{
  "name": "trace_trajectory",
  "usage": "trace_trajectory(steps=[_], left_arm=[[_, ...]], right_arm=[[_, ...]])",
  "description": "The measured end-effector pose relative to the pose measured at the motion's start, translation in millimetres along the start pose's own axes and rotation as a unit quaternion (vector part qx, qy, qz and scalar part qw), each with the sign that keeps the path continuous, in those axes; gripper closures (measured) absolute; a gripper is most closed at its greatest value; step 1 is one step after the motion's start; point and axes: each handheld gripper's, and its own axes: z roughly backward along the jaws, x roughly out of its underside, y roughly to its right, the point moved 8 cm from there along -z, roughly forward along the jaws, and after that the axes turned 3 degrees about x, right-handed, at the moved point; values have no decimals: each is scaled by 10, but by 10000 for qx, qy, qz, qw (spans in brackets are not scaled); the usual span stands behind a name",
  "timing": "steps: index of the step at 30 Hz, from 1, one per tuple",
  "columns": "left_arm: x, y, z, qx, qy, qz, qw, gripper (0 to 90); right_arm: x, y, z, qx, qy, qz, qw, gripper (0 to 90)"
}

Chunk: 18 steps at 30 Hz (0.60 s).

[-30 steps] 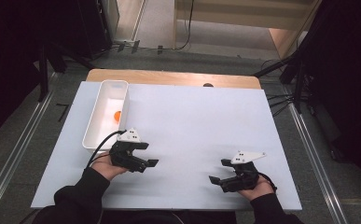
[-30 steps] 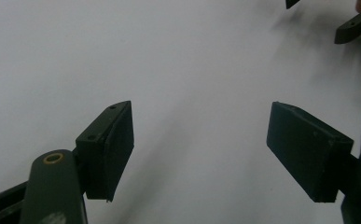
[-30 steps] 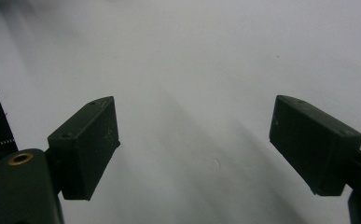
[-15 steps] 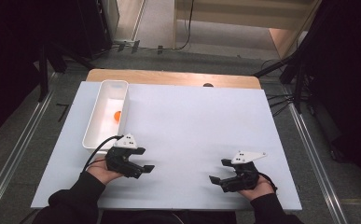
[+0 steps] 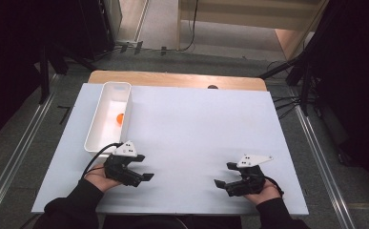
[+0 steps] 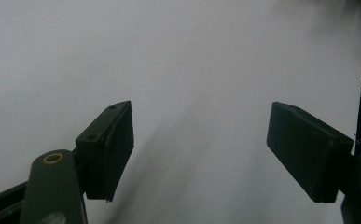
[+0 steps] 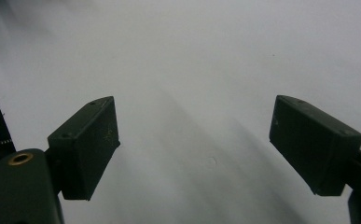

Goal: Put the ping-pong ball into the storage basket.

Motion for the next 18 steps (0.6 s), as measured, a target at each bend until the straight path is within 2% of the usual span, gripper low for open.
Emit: trace_trajectory(steps=[13,18], left_arm=[[144,-5,76,-31,-86,67,9999,235],[178,-10,111,-49,-128,20,9999,235]], right_arm=[[4,-7,4,1,-21,-35,10000,142],[1,-5,7,2,-3,-16,10000,142]])
